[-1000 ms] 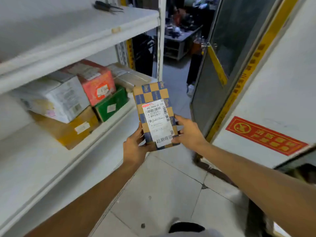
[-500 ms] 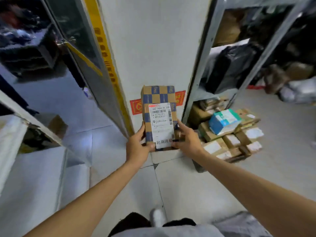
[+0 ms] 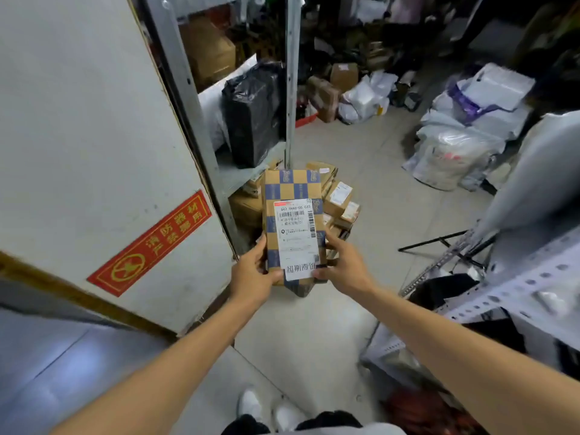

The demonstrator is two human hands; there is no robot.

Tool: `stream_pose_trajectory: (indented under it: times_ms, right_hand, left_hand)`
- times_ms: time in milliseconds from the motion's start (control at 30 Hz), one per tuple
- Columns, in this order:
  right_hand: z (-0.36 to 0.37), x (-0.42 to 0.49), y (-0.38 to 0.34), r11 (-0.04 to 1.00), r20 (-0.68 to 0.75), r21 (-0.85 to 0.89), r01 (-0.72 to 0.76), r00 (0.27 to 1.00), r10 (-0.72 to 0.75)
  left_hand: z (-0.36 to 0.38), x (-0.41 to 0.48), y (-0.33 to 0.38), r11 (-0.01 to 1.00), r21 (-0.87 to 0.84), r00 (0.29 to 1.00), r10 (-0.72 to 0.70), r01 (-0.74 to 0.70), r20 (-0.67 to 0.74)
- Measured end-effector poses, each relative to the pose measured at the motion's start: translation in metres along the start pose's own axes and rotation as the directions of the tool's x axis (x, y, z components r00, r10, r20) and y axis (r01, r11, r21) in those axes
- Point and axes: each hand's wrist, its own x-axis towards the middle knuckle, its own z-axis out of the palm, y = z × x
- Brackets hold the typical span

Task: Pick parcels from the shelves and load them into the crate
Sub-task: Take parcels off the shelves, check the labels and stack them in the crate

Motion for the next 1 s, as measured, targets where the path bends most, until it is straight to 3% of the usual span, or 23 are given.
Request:
stream_pose_trajectory:
  times_ms: [333, 600, 833, 1000]
  right_hand:
    - [-0.005, 0.047, -0.003, 0.991, -0.13, 0.078, -0.108, 0.985, 0.118]
    - [-0.036, 0.12, 0.037, 0.963, -0.187, 0.156, -0.222, 0.95, 0.249]
    - [-0.065, 0.225, 0.097, 0.927, -0.196, 0.254, -0.277, 0.923, 0.33]
    - [-0.045, 0.275, 0.159, 0.853, -0.156, 0.348, -0.39, 0.873, 0.462]
  left_hand:
    - [0.004, 0.087, 0.006, 0.996, 0.077, 0.974, 0.019, -0.037, 0.225]
    - [0.065, 0.18, 0.001, 0.994, 0.107, 0.933, -0.021, -0.019, 0.36]
    - [0.132, 0.282, -0.018, 0.988, 0.125, 0.925, -0.126, 0.086, 0.358]
    - [0.167, 0.338, -0.069, 0.965, 0.198, 0.901, -0.235, 0.172, 0.365]
